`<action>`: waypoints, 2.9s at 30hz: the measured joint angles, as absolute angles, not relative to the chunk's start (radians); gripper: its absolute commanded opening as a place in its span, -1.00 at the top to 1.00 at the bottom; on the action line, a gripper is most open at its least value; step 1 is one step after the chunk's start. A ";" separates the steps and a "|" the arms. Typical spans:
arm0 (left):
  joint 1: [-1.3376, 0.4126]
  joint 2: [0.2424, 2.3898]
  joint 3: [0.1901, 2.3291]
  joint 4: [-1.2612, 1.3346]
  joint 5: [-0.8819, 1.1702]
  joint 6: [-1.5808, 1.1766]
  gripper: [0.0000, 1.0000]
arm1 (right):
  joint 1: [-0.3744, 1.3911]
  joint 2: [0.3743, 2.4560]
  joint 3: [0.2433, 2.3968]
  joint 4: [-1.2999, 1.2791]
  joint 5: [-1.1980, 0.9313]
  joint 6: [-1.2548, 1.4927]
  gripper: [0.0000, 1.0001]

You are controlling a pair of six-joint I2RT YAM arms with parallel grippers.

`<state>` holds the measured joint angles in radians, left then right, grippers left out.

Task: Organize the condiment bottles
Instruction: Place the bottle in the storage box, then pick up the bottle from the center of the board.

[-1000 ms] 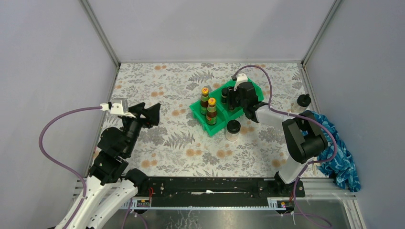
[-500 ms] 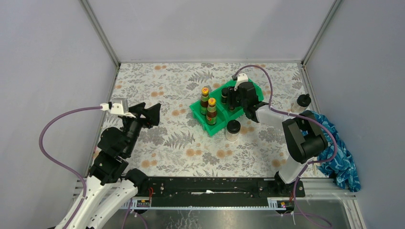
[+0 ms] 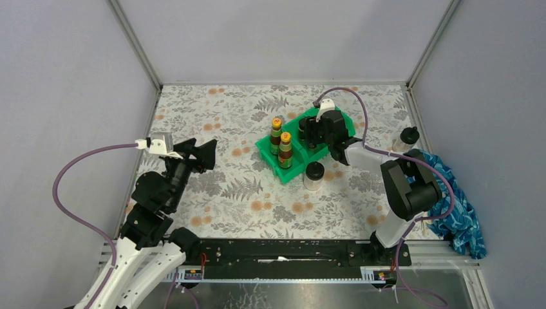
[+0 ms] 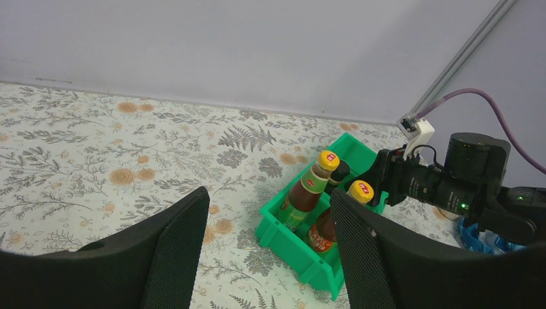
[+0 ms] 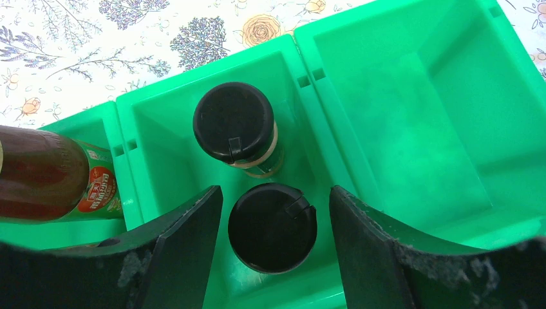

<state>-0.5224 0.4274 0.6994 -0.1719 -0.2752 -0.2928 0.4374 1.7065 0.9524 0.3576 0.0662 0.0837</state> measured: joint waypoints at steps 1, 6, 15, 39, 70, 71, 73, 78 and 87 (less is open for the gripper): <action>-0.522 0.427 0.699 -0.172 -0.275 -0.293 -0.47 | 0.437 1.707 0.952 0.358 0.066 0.084 -0.40; -0.522 0.428 0.699 -0.172 -0.275 -0.293 -0.47 | 0.437 1.707 0.952 0.358 0.066 0.083 -0.43; -0.522 0.427 0.699 -0.172 -0.275 -0.293 -0.47 | 0.437 1.677 0.952 0.356 0.066 0.084 -0.50; -0.522 0.570 0.700 -0.172 -0.171 -0.292 -0.47 | 0.438 1.228 0.920 0.228 0.029 0.127 -0.52; -0.530 0.664 0.705 -0.174 -0.033 -0.293 -0.47 | 0.650 0.825 0.644 -0.262 0.233 0.353 -0.55; -0.530 0.661 0.705 -0.174 -0.033 -0.293 -0.47 | 0.652 0.836 0.638 -0.261 0.237 0.358 -0.55; -0.531 0.655 0.705 -0.175 -0.033 -0.293 -0.47 | 0.655 0.859 0.629 -0.258 0.244 0.365 -0.55; -0.534 0.636 0.705 -0.174 -0.033 -0.293 -0.47 | 0.662 0.911 0.622 -0.236 0.246 0.373 -0.55; -0.536 0.632 0.705 -0.175 -0.033 -0.293 -0.47 | 0.664 0.965 0.605 -0.198 0.254 0.375 -0.56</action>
<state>-0.5358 0.6319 0.7052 -0.1745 -0.0334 -0.2928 0.6643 0.9649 0.6048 -0.1982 0.2539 0.3748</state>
